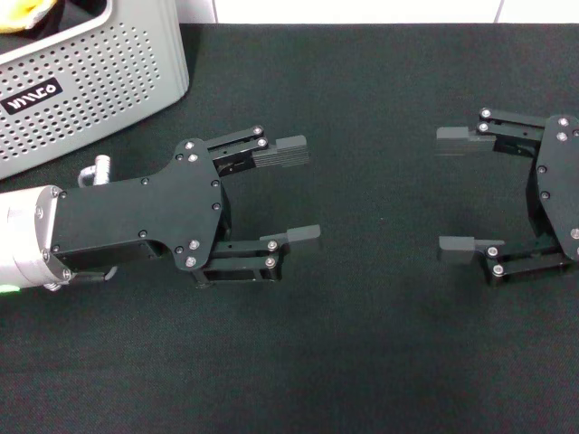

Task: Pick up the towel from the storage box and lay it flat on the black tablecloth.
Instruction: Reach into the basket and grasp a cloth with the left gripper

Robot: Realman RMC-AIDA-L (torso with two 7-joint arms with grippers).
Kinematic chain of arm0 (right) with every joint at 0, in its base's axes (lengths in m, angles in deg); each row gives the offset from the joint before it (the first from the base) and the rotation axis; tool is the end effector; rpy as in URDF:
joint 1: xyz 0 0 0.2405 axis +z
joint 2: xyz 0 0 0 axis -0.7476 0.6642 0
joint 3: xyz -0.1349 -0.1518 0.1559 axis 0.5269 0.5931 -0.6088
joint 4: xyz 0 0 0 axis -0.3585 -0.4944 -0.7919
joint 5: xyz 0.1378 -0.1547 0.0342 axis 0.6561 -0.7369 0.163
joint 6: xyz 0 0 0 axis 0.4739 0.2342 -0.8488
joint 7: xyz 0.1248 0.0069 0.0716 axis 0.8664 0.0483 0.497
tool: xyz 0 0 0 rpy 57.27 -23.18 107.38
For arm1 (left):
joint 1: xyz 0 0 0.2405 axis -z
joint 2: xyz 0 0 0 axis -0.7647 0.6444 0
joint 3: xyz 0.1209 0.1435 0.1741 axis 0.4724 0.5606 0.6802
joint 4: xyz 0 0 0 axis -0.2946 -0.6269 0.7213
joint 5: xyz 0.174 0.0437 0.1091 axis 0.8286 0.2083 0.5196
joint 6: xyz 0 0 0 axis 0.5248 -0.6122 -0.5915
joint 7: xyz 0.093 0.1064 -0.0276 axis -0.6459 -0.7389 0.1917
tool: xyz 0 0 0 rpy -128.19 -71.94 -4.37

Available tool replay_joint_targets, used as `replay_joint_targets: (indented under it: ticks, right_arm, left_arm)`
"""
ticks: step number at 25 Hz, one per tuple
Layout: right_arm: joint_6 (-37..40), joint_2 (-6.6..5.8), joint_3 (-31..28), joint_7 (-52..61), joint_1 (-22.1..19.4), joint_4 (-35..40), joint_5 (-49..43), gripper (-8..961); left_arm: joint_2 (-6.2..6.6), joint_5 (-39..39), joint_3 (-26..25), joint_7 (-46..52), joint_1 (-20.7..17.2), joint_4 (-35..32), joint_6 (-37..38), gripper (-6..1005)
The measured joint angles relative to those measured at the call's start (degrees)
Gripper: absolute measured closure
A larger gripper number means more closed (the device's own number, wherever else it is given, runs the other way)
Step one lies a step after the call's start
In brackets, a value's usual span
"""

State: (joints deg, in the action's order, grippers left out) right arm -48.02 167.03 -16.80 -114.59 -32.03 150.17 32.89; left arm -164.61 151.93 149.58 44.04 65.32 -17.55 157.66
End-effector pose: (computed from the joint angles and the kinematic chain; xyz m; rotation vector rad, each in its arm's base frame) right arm 0.1661 0.2778 0.0577 -2.8584 -0.1809 1.0211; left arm -0.2103 0.2594 0.0186 -2.7106 -0.0592 -1.3370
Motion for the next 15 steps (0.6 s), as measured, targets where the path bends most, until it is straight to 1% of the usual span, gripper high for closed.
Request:
replay_joint_targets:
  ticks: [7, 12, 15]
  right_arm:
    - [0.0, -0.07, -0.4, 0.2, -0.2, -1.2, 0.4, 68]
    - [0.1, -0.20, -0.5, 0.2, -0.6, -1.2, 0.4, 68]
    - [0.1, -0.20, -0.9, -0.1, -0.7, -1.5, 0.4, 68]
  left_arm:
    - [-0.07, 0.0, 0.1, 0.0, -0.1, -0.1, 0.0, 202]
    - [-0.36, 0.0, 0.1, -0.2, -0.2, 0.1, -0.1, 203]
    - [-0.43, 0.2, -1.2, -0.8, 0.1, 1.4, -1.0, 203]
